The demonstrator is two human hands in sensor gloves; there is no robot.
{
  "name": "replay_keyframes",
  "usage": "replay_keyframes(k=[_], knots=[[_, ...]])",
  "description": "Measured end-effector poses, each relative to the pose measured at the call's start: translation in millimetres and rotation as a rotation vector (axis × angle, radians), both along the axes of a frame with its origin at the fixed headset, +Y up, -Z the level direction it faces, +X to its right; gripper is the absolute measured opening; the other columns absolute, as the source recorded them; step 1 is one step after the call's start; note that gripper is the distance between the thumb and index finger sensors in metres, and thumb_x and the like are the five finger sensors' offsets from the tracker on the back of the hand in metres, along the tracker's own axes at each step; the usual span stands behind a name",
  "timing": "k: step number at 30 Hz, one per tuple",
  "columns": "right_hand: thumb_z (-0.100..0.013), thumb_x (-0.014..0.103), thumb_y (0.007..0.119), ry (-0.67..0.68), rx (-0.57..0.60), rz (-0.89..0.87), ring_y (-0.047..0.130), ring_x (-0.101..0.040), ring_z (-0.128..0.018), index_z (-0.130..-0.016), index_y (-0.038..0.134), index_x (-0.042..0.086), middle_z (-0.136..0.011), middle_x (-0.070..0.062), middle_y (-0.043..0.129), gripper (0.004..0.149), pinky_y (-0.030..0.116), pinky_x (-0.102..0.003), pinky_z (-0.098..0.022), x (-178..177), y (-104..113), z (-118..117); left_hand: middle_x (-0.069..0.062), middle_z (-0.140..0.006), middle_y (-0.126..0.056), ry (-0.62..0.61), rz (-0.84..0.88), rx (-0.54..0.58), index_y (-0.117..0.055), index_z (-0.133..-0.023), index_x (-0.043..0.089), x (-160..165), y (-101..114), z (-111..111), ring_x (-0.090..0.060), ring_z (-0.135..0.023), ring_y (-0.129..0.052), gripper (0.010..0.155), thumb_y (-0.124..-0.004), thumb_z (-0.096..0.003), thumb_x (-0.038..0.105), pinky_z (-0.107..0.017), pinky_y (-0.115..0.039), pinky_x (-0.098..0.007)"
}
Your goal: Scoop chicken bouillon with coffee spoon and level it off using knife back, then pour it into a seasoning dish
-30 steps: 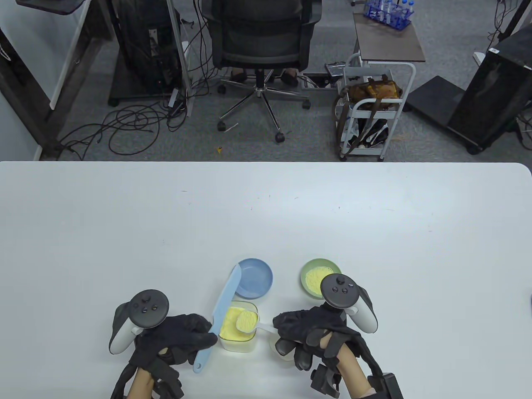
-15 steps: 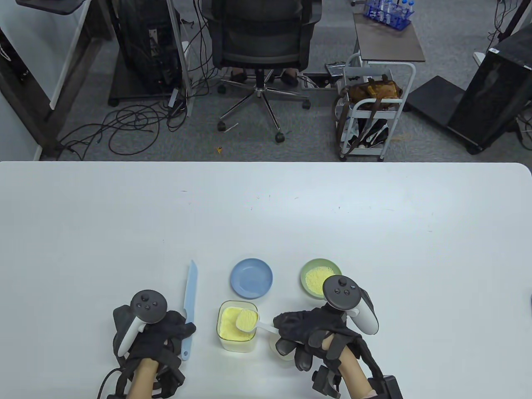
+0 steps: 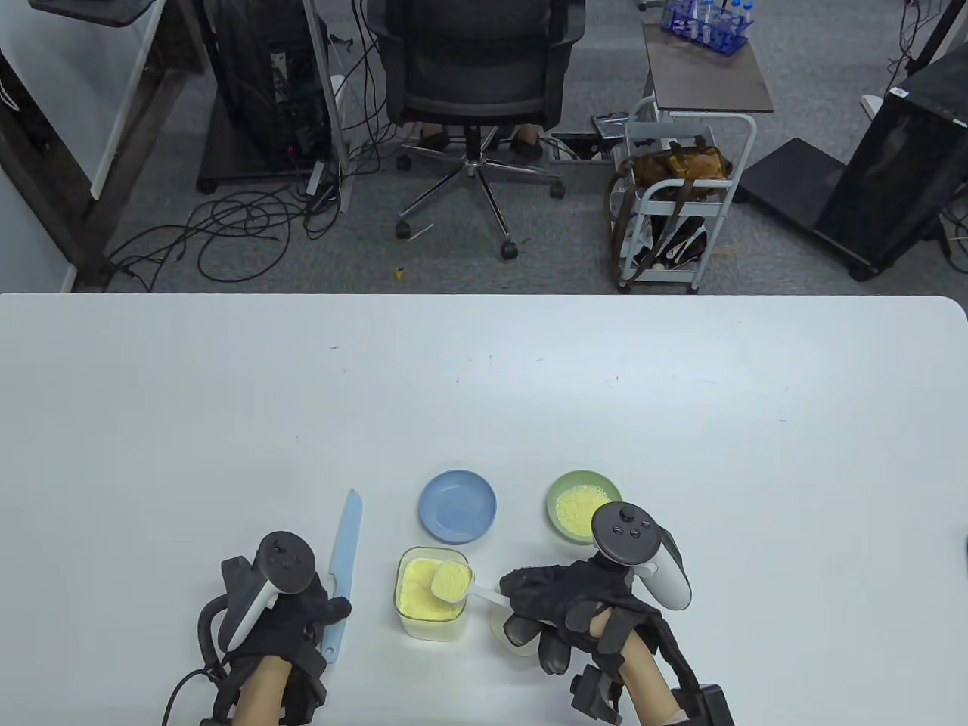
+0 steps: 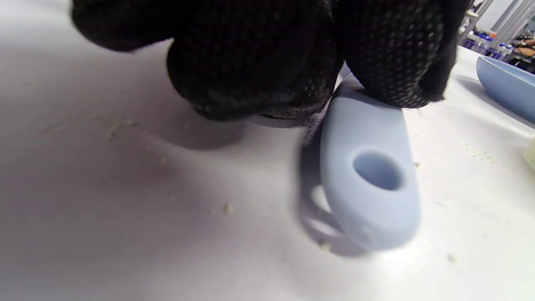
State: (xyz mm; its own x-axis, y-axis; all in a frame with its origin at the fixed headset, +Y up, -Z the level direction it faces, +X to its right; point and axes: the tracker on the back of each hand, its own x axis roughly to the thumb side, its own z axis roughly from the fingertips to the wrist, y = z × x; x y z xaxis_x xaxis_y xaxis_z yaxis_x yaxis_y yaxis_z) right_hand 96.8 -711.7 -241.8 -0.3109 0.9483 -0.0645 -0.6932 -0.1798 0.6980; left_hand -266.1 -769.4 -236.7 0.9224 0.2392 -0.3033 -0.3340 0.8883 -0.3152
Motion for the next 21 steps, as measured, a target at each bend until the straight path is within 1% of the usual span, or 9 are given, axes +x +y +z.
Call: replay_keyframes(k=[4, 7, 9, 10, 11, 13, 14, 17, 21], knots=[[-0.048, 0.022, 0.070, -0.010, 0.004, -0.016, 0.100, -0.001, -0.007, -0.078, 0.060, -0.006, -0.047, -0.018, 0.094, 0.042, 0.091, -0.030, -0.008, 2, 1, 0, -0.009, -0.049, -0.100, -0.030, 0.006, 0.030, -0.085, -0.073, 0.011, 2, 8, 2, -0.014, -0.026, -0.102, 0.054, -0.092, -0.0347, 0.049, -0.026, -0.083, -0.034], [-0.048, 0.022, 0.070, -0.024, 0.011, -0.035, 0.099, -0.001, -0.006, -0.078, 0.060, -0.006, -0.047, -0.018, 0.094, 0.042, 0.091, -0.030, -0.008, 5, 3, -1, -0.012, -0.055, -0.100, 0.004, 0.049, 0.178, -0.083, -0.077, 0.011, 0, 21, 7, -0.017, -0.031, -0.103, 0.058, -0.089, -0.0367, 0.051, -0.030, -0.083, -0.036], [-0.047, 0.022, 0.070, -0.038, 0.018, -0.047, 0.099, -0.001, -0.006, -0.078, 0.061, -0.005, -0.047, -0.018, 0.094, 0.042, 0.090, -0.030, -0.008, 8, 4, -1, -0.015, -0.069, -0.096, 0.026, 0.077, 0.280, -0.077, -0.087, 0.011, -2, 27, 11, -0.023, -0.047, -0.103, 0.066, -0.084, -0.0389, 0.056, -0.039, -0.082, -0.039], [-0.047, 0.022, 0.070, -0.051, 0.022, -0.054, 0.099, -0.001, -0.006, -0.078, 0.061, -0.005, -0.047, -0.018, 0.094, 0.042, 0.090, -0.030, -0.008, 10, 4, -2, -0.018, -0.078, -0.091, 0.037, 0.098, 0.338, -0.072, -0.092, 0.011, -2, 29, 13, -0.027, -0.057, -0.101, 0.070, -0.082, -0.0400, 0.057, -0.045, -0.080, -0.042], [-0.047, 0.022, 0.070, -0.065, 0.023, -0.058, 0.099, -0.001, -0.006, -0.078, 0.061, -0.005, -0.047, -0.018, 0.094, 0.042, 0.090, -0.030, -0.008, 12, 4, -3, -0.021, -0.088, -0.085, 0.038, 0.115, 0.362, -0.066, -0.097, 0.011, -2, 30, 14, -0.031, -0.068, -0.097, 0.073, -0.080, -0.0415, 0.058, -0.051, -0.077, -0.045], [-0.048, 0.022, 0.070, -0.087, 0.022, -0.062, 0.099, -0.001, -0.007, -0.078, 0.060, -0.005, -0.047, -0.018, 0.094, 0.042, 0.090, -0.030, -0.008, 15, 2, -4, -0.025, -0.105, -0.063, 0.028, 0.129, 0.358, -0.050, -0.106, 0.012, -1, 28, 13, -0.039, -0.090, -0.080, 0.080, -0.074, -0.0447, 0.059, -0.063, -0.066, -0.055], [-0.048, 0.022, 0.070, -0.106, 0.020, -0.061, 0.099, -0.001, -0.007, -0.079, 0.060, -0.005, -0.048, -0.018, 0.093, 0.042, 0.090, -0.030, -0.009, 18, 0, -6, -0.025, -0.108, -0.058, 0.018, 0.125, 0.340, -0.046, -0.107, 0.013, -1, 26, 12, -0.041, -0.094, -0.074, 0.081, -0.072, -0.0456, 0.059, -0.065, -0.062, -0.057], [-0.048, 0.022, 0.070, -0.164, 0.008, -0.060, 0.099, -0.002, -0.008, -0.079, 0.060, -0.004, -0.049, -0.019, 0.093, 0.042, 0.089, -0.031, -0.010, 24, -8, -12, -0.027, -0.113, -0.042, -0.001, 0.131, 0.280, -0.035, -0.109, 0.013, 2, 18, 11, -0.044, -0.103, -0.060, 0.085, -0.064, -0.0467, 0.063, -0.068, -0.055, -0.061], [-0.048, 0.022, 0.069, -0.285, -0.028, -0.040, 0.098, -0.003, -0.010, -0.080, 0.058, -0.004, -0.050, -0.019, 0.091, 0.042, 0.088, -0.032, -0.011, 27, -26, -28, -0.029, -0.112, -0.040, -0.007, 0.157, 0.228, -0.033, -0.109, 0.012, 2, 11, 9, -0.045, -0.103, -0.058, 0.086, -0.061, -0.0471, 0.065, -0.069, -0.055, -0.061]])
